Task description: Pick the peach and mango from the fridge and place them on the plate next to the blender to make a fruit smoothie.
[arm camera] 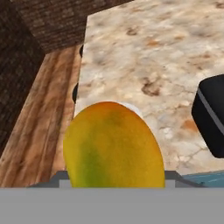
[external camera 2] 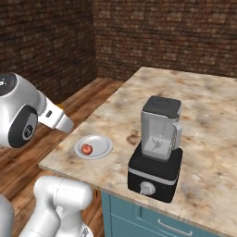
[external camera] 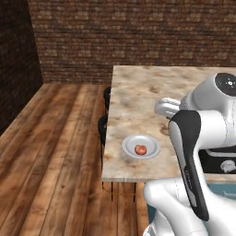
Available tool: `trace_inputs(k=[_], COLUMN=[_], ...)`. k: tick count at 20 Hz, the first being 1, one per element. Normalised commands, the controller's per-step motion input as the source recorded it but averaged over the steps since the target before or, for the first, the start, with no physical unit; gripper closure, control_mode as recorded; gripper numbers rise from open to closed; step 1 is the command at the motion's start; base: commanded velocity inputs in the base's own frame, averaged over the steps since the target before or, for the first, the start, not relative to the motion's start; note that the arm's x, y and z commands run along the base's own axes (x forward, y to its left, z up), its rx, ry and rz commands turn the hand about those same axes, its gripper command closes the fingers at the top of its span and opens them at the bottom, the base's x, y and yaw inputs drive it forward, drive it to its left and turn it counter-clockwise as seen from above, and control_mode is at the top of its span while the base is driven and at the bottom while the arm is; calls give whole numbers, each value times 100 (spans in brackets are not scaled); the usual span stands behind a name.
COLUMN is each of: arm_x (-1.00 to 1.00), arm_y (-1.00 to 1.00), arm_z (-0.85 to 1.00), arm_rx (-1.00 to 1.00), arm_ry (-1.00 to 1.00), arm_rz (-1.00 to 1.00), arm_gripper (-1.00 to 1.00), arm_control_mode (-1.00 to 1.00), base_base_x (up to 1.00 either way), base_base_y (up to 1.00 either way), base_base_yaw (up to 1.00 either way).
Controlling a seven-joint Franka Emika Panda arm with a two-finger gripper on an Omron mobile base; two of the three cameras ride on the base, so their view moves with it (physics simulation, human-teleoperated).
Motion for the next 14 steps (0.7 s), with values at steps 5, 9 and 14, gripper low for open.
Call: trace_inputs(k=[5, 9, 14], arm_x=[72, 85, 69], arm_y=[-26, -33, -11], arm_z=[-98, -86, -64], arm_rx=[-11, -2, 3], arm_ry=[40, 28, 5], arm_rz=[0, 0, 0], arm_gripper=[100, 100, 100], arm_control_mode=[-100, -100, -100], base_base_x=[0, 0, 0], base_base_y=[0, 0, 0], base_base_yaw=[0, 0, 0])
